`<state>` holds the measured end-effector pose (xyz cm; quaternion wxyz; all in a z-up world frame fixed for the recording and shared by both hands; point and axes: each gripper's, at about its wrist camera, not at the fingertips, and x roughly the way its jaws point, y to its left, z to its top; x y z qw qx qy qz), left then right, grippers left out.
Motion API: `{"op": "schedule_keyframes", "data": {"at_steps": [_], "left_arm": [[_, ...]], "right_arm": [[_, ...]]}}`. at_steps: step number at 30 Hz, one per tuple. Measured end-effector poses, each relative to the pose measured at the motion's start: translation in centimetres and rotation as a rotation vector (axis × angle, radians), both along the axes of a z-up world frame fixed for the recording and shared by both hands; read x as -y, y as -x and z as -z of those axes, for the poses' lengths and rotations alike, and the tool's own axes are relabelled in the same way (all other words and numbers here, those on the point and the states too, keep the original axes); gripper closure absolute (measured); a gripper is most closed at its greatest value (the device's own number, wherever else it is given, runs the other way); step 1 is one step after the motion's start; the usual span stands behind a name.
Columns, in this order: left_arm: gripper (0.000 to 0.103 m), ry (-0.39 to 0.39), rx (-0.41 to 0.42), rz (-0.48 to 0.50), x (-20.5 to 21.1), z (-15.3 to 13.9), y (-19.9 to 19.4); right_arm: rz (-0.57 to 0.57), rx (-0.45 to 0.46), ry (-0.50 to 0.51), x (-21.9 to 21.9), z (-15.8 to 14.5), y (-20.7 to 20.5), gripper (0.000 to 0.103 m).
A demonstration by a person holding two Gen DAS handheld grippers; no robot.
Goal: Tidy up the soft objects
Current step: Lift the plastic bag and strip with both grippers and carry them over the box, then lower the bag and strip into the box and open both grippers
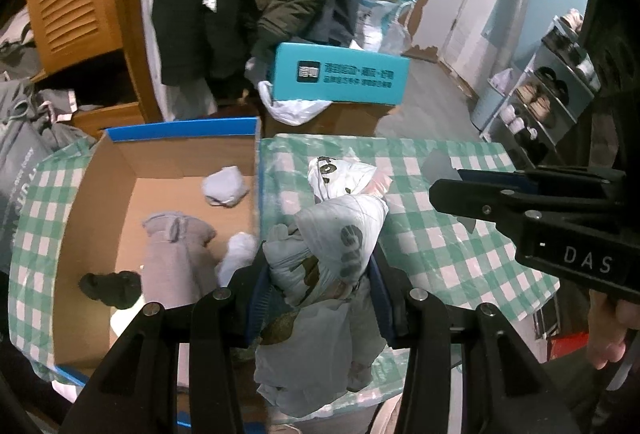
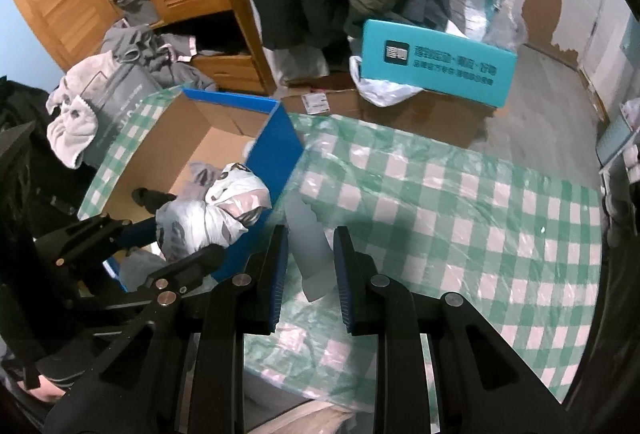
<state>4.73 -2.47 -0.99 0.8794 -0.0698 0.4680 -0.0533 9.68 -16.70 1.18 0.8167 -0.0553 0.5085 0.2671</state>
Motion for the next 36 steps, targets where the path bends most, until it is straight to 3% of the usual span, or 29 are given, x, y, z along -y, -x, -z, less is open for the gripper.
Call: {"op": "schedule_keyframes", "data": {"at_steps": [20, 36], "left_arm": [[0.057, 0.012, -0.018, -0.153, -9.8, 1.2, 1.1], [0.057, 0.050, -0.071, -0.239, -14.9, 3.8, 1.2]], "right_arm": [[-0.128, -0.017, 0.038, -9.6, 0.2, 0.1, 0.081], [-0.206, -0.089, 0.080, -15.5, 3.2, 0.2, 0.081]]}}
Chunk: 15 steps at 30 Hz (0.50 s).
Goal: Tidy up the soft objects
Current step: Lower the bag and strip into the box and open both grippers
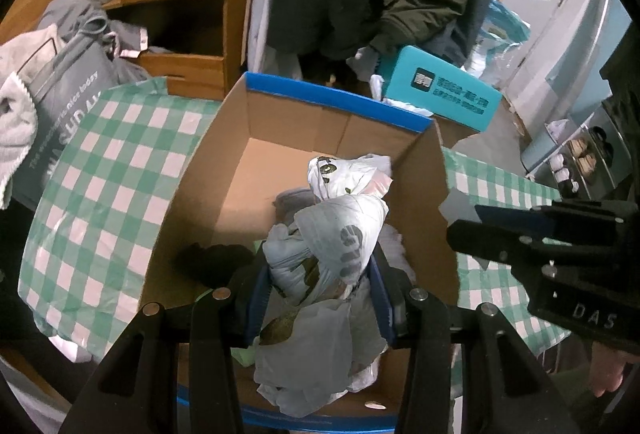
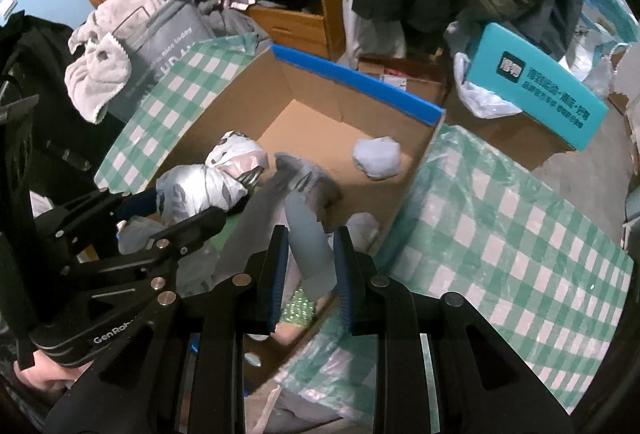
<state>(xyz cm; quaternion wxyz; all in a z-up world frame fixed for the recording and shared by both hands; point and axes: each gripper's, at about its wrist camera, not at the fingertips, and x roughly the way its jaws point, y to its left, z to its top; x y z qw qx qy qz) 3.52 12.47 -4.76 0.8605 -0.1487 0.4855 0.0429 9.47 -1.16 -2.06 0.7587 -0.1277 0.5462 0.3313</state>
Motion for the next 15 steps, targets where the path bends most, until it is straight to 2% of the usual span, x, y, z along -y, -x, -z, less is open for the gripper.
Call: {"op": "schedule_keyframes", "data": {"at_steps": [4, 7, 10, 13, 15], "left_arm": [[0.056, 0.009, -0.014, -0.021, -0.7, 0.5, 0.1], [0.052, 0.007, -0.029, -0.034, -1.0, 0.8, 0.1], [0.049, 0.018, -0.031, -0.035, -1.0, 0.7, 0.1], [0.041, 0.004, -0.016, -0.033, -0.8, 0.2, 0.3], [0.041, -0.008, -0.006, -0.027, -0.5, -0.2, 0.5]], "right_arm": [[-0.014, -0.026, 0.002, -1.0, 0.8, 0.0, 0.078], [-0.017, -0.039, 0.005, -1.4, 1.2, 0.0, 0.075], [-0.010, -0.037, 0.007, -1.4, 1.2, -0.1, 0.066], [-0.003, -0.037, 0.003, -1.2, 1.0, -0.2, 0.053], [0.003, -0.026, 0.001, -1.0, 0.7, -0.1, 0.052]]}}
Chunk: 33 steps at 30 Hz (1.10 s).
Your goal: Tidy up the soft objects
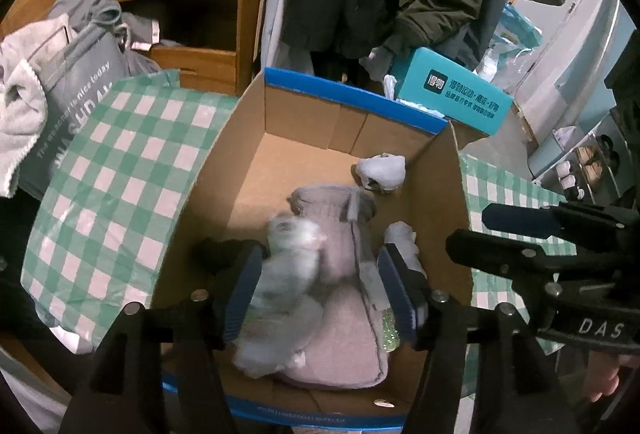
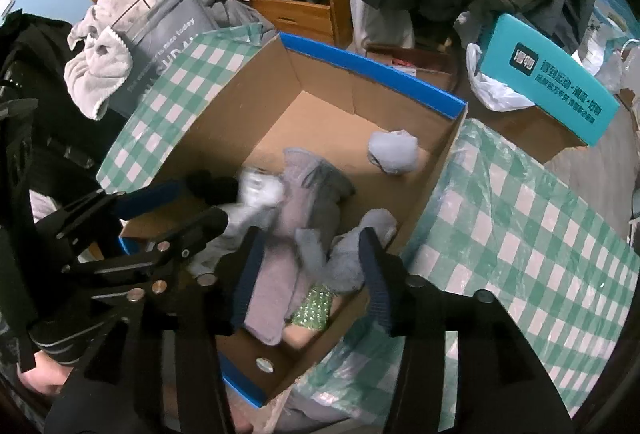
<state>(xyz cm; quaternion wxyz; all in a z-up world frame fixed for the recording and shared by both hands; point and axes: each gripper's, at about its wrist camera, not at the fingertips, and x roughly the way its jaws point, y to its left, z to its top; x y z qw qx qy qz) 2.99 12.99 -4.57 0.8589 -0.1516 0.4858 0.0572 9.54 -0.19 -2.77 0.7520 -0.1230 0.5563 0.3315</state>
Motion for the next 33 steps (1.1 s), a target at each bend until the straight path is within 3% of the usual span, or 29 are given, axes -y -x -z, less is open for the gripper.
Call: {"op": "schedule_keyframes", "data": {"at_steps": [7, 11, 16, 28, 33], "left_arm": [[0.040, 0.018, 0.033, 0.013, 0.6, -1.7, 1.1], [0.029, -0.011, 0.066, 0.023, 1.7, -3.2, 1.7], [0.028, -0.044, 0.111, 0.055, 3.4, -5.1, 2.6], [0.017, -0.139, 0.219, 0.043, 6.2, -9.1, 4.2], [0.017, -0.179, 0.248, 0.017, 6.7, -9.7, 4.5]], "right_arm": [[0.036, 0.046, -0.009, 1.7, -1.8, 0.6, 0.039], [0.049, 0.080, -0.020, 2.9, -3.0, 1.2, 0.034], [0.074, 0.159, -0.017, 4.5, -4.7, 2.3, 0.029], [0.148, 0.290, -0.069, 10.0, -7.8, 4.1, 0.028], [0.152, 0.343, -0.074, 11.0, -8.4, 5.0, 0.027]]}}
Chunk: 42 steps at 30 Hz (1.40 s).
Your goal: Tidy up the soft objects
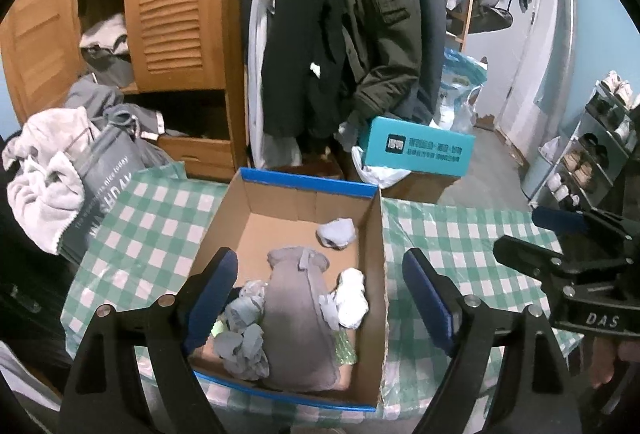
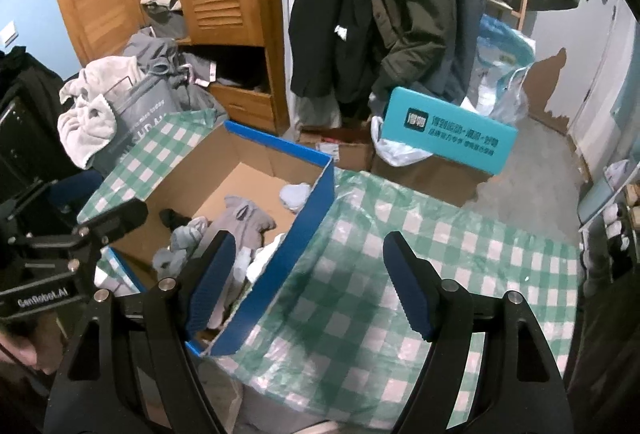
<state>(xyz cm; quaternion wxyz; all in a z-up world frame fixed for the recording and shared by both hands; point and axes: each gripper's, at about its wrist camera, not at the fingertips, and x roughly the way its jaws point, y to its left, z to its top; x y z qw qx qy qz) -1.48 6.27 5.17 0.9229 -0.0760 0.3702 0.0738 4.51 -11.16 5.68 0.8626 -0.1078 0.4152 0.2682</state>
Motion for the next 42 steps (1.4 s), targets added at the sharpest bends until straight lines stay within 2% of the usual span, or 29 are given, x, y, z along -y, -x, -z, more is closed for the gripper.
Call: {"op": "schedule_keyframes", "data": {"at_steps": [7, 17, 30, 42], "left_arm": [[0.016, -0.010, 0.009, -0.015, 0.5, 0.2, -0.2], [0.016, -0.035, -0.016, -0.029, 0.8, 0.5, -0.6], [0.016, -0.063, -0.050, 0.003, 1.5, 1.1, -0.8], [0.016, -0.060, -0.054, 0.002, 1.5, 1.1, -0.8]], "right_arm": [[0.008, 0.045, 0.000, 0.7, -0.1, 0.5, 0.027], [0.015, 0.026, -0.010, 1.1, 0.3, 0.0, 0.027], [0.026, 0.034, -0.014, 1.3, 0.6, 0.0, 0.027], [0.036, 0.035, -0.013, 1.4, 0.8, -0.1, 0.027]]}}
